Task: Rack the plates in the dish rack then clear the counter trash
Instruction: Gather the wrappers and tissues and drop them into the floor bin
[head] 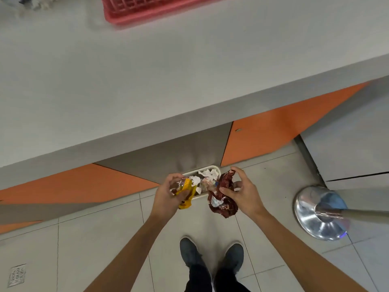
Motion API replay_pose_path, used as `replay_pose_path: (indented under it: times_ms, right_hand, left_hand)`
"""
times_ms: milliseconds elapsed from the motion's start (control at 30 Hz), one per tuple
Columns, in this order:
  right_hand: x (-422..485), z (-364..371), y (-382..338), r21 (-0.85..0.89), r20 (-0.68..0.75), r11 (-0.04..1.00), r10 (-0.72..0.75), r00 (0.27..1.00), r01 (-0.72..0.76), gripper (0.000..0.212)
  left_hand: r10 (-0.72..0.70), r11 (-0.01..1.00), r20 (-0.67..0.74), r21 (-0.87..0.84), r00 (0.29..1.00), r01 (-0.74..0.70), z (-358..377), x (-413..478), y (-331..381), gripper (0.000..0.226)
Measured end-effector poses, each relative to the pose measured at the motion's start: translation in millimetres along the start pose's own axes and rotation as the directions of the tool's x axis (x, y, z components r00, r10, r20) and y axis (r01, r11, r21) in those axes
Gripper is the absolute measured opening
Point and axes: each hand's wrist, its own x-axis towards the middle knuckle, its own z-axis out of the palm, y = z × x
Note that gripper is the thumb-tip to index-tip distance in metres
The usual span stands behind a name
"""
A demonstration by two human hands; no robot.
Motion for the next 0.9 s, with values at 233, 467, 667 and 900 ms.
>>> replay_pose_path:
  times_ms: [233,467,667,900]
  right_hand:
    - [78.0,31.9,91.7,0.039,-0.181,0.997,0.067,0.981,-0.061,0.061]
    - [155.5,92.9,195.2,0.021,-0.183,0.984,0.176,0.967,-0.175,0.066]
    - [207.9,126.7,244.5,0.052,-0.173,0.985,0.169,0.970,-0.163,0.061]
    - [225.1,131.5,271.4,-0.410,0.018,0.912,0.016,1.000,-0.007,0.025]
  left_hand:
    - [0.016,0.995,-0.076,0.097,0.997,-0.008,48.1,83.2,-92.0,0.030]
    - [0.068,0.966,-0.059,0.255,0.996,-0.051,87.7,144.2,-216.0,0.032]
    - [0.156,0.918,-0.078,0.378,0.985,-0.116,117.7,206.1,-276.4,0.021]
    - [0.134,0.883,0.037,0.449,0.990,-0.136,146.5,224.8,-329.1,0.031]
